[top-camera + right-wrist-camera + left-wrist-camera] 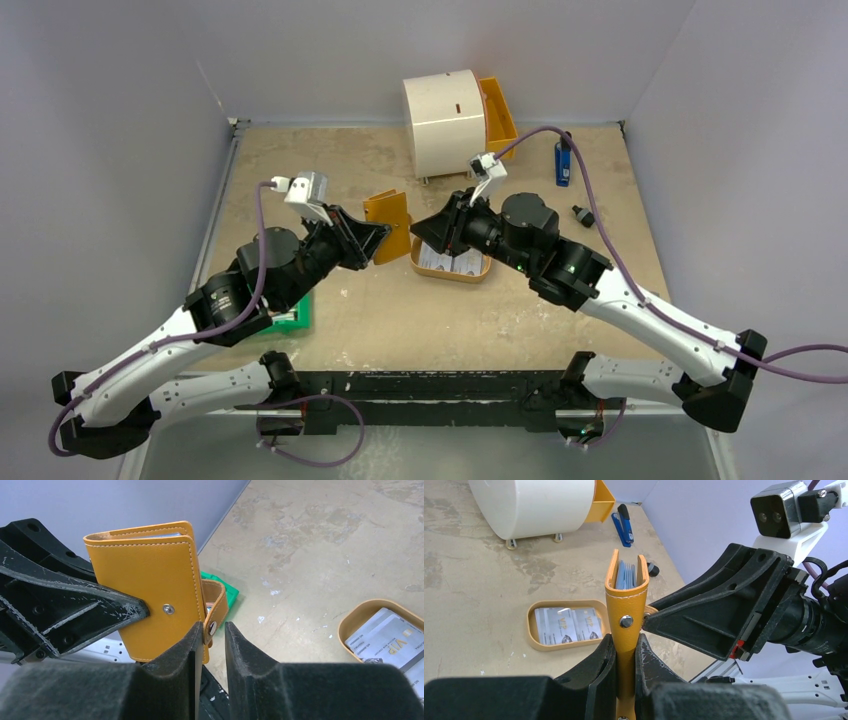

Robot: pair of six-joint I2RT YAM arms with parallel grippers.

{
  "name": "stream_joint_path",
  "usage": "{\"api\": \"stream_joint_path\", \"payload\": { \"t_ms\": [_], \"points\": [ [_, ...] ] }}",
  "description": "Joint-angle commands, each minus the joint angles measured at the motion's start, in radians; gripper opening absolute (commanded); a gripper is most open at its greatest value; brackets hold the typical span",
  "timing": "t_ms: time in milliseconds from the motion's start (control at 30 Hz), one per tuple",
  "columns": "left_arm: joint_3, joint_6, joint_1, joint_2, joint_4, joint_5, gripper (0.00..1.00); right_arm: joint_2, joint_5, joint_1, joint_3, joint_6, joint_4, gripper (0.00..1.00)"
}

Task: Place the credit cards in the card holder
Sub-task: Close the card holder.

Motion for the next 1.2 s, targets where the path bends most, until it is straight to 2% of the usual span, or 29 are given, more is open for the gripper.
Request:
{"api": "stream_joint_path", "payload": {
  "t_ms": [0, 100, 167, 500, 733, 833, 1100, 1167],
  "points": [
    [0.028, 0.010, -0.001, -0.020, 0.043, -0.006, 0.00, -0.023, 0.000, -0.002, 0.040, 0.009, 0.037, 0.27],
    [0.028, 0.011, 0.000, -0.020, 0.043, -0.008, 0.00, -0.030, 0.000, -0.002, 0.034, 0.014, 0.042, 0.36],
    [0.027, 0.011, -0.001, -0.020, 0.042, -0.008, 0.00, -0.039, 0.010, -0.002, 0.025, 0.017, 0.049, 0.37],
    [0.026, 0.009, 0.000, -0.022, 0.041, -0.007, 0.00, -0.042, 0.004, -0.003, 0.022, 0.014, 0.064, 0.26],
    [0.026, 0.010, 0.000, -0.023, 0.041, -0.008, 0.00, -0.020, -0.019, -0.003, 0.037, 0.013, 0.053, 0.27],
    [0.025, 0.011, 0.000, -0.026, 0.040, -0.012, 0.00, -0.023, -0.015, -0.002, 0.034, 0.010, 0.053, 0.22],
    [0.023, 0.011, 0.000, -0.026, 0.041, -0.013, 0.00, -0.030, -0.031, -0.002, 0.028, 0.008, 0.065, 0.00],
    [0.025, 0.011, 0.000, -0.026, 0.041, -0.013, 0.00, -0.035, -0.031, -0.002, 0.025, 0.007, 0.065, 0.00]
  ]
}}
